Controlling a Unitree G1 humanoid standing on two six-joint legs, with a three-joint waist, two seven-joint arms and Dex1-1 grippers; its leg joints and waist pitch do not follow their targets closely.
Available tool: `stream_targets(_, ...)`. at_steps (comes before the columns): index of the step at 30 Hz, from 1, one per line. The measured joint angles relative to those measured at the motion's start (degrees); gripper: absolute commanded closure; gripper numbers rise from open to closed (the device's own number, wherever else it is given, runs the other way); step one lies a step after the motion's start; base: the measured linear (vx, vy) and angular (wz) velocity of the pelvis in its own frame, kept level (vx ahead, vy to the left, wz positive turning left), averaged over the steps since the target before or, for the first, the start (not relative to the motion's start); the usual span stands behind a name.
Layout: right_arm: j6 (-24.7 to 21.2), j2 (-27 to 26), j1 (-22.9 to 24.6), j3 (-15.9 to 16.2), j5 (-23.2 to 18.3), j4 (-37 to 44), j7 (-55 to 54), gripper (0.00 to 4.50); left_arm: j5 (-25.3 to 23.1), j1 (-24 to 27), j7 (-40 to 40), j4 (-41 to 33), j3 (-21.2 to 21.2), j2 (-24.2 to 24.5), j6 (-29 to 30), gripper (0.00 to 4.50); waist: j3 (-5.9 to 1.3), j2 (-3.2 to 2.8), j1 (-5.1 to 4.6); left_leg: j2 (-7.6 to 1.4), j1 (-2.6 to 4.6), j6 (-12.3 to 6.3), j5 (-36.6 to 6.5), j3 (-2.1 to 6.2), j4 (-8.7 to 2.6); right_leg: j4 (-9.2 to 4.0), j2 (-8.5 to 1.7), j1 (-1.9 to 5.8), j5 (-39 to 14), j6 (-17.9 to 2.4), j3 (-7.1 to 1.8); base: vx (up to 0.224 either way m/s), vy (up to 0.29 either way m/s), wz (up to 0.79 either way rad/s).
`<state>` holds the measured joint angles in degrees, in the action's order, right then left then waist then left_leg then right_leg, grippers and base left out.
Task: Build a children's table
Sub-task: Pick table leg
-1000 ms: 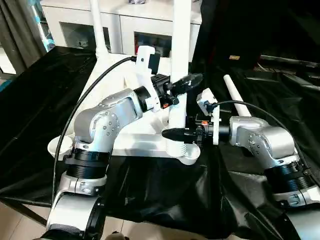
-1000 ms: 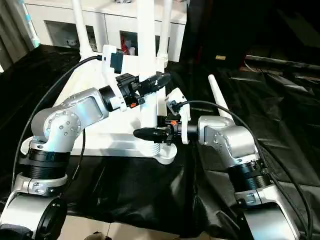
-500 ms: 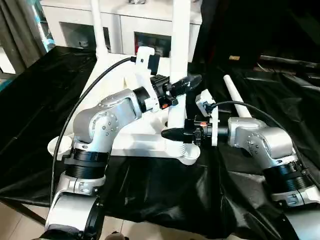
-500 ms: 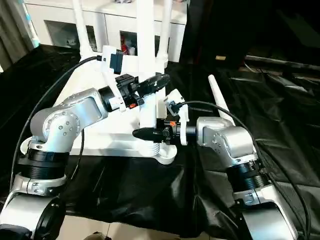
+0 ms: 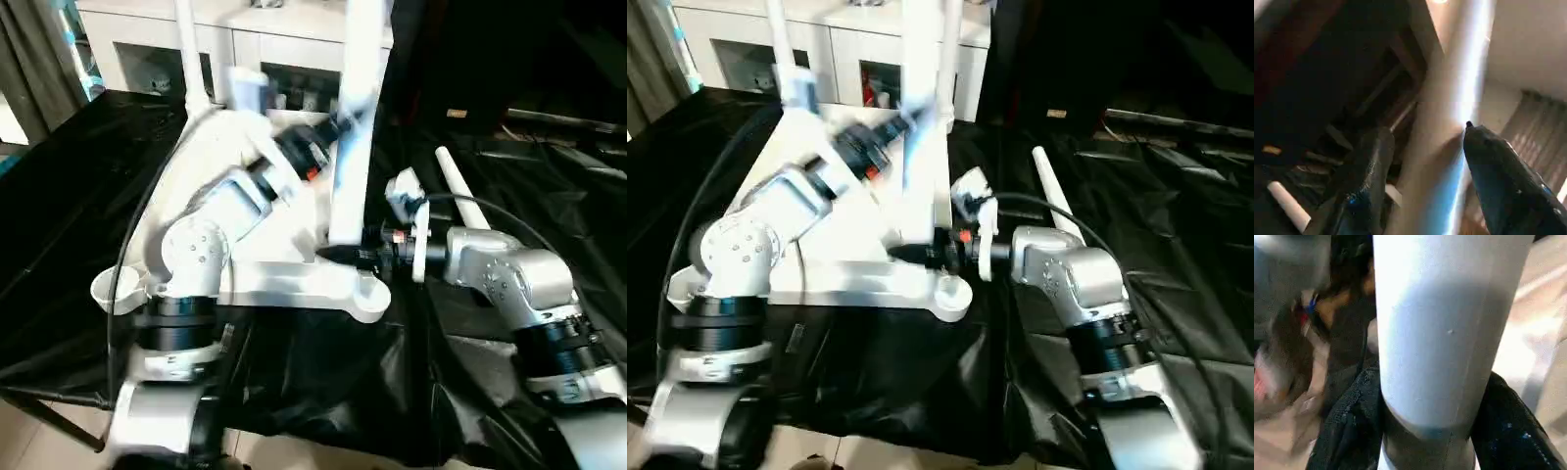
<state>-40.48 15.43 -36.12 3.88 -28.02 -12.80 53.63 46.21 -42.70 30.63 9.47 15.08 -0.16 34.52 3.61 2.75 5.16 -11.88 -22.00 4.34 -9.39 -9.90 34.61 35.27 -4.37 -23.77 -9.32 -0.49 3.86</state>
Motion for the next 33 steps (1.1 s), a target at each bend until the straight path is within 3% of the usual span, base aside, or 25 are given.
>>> stream_targets(4, 3.73, -1.59, 0.05, -4.26, 0.10, -1.64, -6.95, 2.60, -6.48, 3.91, 3.19, 1.38, -3.18, 5.00, -2.80, 1.82, -0.03, -0.01, 0.08, 0.01, -0.01, 0.00, 0.00, 0.06, -0.01, -0.04, 0.00, 0.01, 0.02, 0.04, -0.01, 0.000, 0.000, 0.00)
stream_targets(5, 4.93, -1.68, 0.16, -4.56, 0.94, -2.07, -8.38, 2.60, -9.68, 4.67, 4.26, 1.81, -6.00, 7.27, -4.59, 1.82, -0.03, -0.01, 0.17, 0.00, -0.01, 0.01, 0.00, 0.06, -0.01, -0.05, -0.01, 0.02, 0.01, 0.04, 0.00, 0.000, 0.000, 0.00)
stream_targets(7, 9.14, -1.56, 1.54, -4.31, 4.46, -2.10, -11.63, 2.60, -20.17, 6.28, 8.36, 2.28, -17.28, 15.17, -9.39, 1.82, -0.07, -0.04, 0.36, 0.01, 0.02, 0.01, 0.00, 0.12, -0.08, -0.11, -0.01, 0.05, -0.02, 0.10, -0.01, 0.000, 0.000, 0.00)
stream_targets(9, 11.61, -1.44, 3.16, -3.89, 6.91, -2.55, -13.94, 2.60, -25.49, 7.52, 12.29, 3.20, -23.18, 18.00, -12.01, 1.82, -0.04, -0.16, 0.47, 0.04, -0.01, 0.01, -0.01, 0.10, -0.08, -0.15, -0.04, 0.04, 0.00, 0.11, -0.05, 0.000, 0.000, 0.00)
stream_targets(12, 12.96, -1.67, 4.58, -3.78, 8.63, -3.12, -16.24, 2.60, -28.74, 8.02, 17.55, 4.46, -28.50, 19.25, -14.61, 1.82, -0.01, -0.21, 0.28, 0.03, 0.00, 0.02, 0.00, 0.08, -0.08, -0.07, -0.04, 0.02, 0.02, 0.08, -0.06, 0.000, 0.000, 0.00)
stream_targets(16, 14.00, -1.86, 4.94, -4.73, 8.67, -3.11, -18.10, 2.60, -31.96, 8.01, 25.16, 5.58, -33.62, 22.70, -16.73, 1.82, -0.11, -0.99, -0.33, 0.01, 0.18, 0.08, 0.03, 0.07, -0.09, 0.03, -0.01, 0.04, 0.05, 0.04, -0.10, 0.000, 0.000, 0.00)
stream_targets(20, 14.99, -1.53, 6.70, -5.43, 9.28, -2.96, -18.51, 2.60, -36.46, 7.17, 30.08, 10.34, -38.34, 25.27, -20.67, 1.82, -0.01, -1.60, -0.27, 0.01, 0.39, 0.13, 0.06, 0.07, -0.16, 0.11, 0.03, 0.09, 0.01, 0.11, -0.12, 0.000, 0.000, 0.00)
stream_targets(22, 14.99, -1.47, 7.48, -5.37, 9.77, -2.97, -18.50, 2.60, -38.65, 6.51, 31.86, 12.92, -39.94, 25.91, -22.51, 2.17, 0.07, -1.77, -0.27, 0.01, 0.40, 0.24, 0.13, 0.07, -0.16, 0.11, 0.03, 0.09, 0.01, 0.11, -0.13, 0.000, 0.000, 0.00)
stream_targets(33, 15.56, -0.85, 8.41, -4.18, 10.48, -1.38, -18.20, 2.60, -45.52, 1.58, 33.57, 25.20, -42.91, 25.50, -31.30, 2.98, -0.12, -2.34, -0.16, 0.02, 0.45, 0.25, 0.13, 0.05, -0.17, 0.06, 0.02, 0.14, 0.12, -0.06, -0.15, 0.000, 0.000, 0.00)
